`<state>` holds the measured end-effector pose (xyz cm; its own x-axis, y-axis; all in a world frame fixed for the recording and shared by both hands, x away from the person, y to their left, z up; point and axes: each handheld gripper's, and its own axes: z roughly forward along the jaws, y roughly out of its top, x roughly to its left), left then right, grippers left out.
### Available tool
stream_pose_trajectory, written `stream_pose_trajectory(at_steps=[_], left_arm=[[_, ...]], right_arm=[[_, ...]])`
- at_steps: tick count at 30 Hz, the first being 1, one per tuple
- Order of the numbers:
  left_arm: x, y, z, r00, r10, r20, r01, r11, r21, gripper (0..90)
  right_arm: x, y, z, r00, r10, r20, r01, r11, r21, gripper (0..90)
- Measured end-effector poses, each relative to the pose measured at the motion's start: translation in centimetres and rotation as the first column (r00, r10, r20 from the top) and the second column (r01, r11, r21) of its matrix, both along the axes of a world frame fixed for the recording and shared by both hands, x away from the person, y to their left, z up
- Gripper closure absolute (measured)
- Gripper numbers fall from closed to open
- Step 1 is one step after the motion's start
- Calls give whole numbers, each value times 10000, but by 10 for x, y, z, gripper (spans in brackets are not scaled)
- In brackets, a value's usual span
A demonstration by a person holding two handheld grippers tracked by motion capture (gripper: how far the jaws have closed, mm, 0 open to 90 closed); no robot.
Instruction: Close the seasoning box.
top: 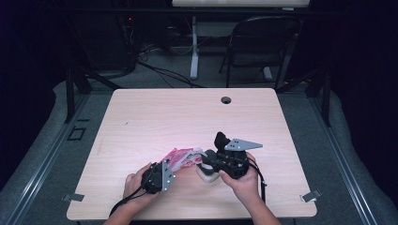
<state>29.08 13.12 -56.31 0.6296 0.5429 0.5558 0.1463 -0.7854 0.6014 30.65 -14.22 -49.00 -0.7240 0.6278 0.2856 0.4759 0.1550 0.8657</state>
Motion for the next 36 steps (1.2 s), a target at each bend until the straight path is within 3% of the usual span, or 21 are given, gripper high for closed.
stream_pose_trajectory(at_steps=[13, 19, 26, 36], left_arm=[[8, 10, -1, 9966, 300, -766, -368, 9954, -879, 760], [11, 15, -2, 9933, 360, -1096, -505, 9899, -1325, 759], [14, 19, -2, 9895, 452, -1373, -690, 9823, -1743, 761], [16, 21, -1, 9877, 508, -1478, -788, 9786, -1900, 764]], right_arm=[[0, -4, 3, 9997, -218, 140, 214, 9994, 270, 666], [1, -5, 4, 9995, -287, 126, 281, 9986, 446, 643], [4, -6, 3, 9996, -299, -16, 299, 9995, 140, 591], [5, -6, 2, 9988, -492, 53, 492, 9988, -75, 551]])
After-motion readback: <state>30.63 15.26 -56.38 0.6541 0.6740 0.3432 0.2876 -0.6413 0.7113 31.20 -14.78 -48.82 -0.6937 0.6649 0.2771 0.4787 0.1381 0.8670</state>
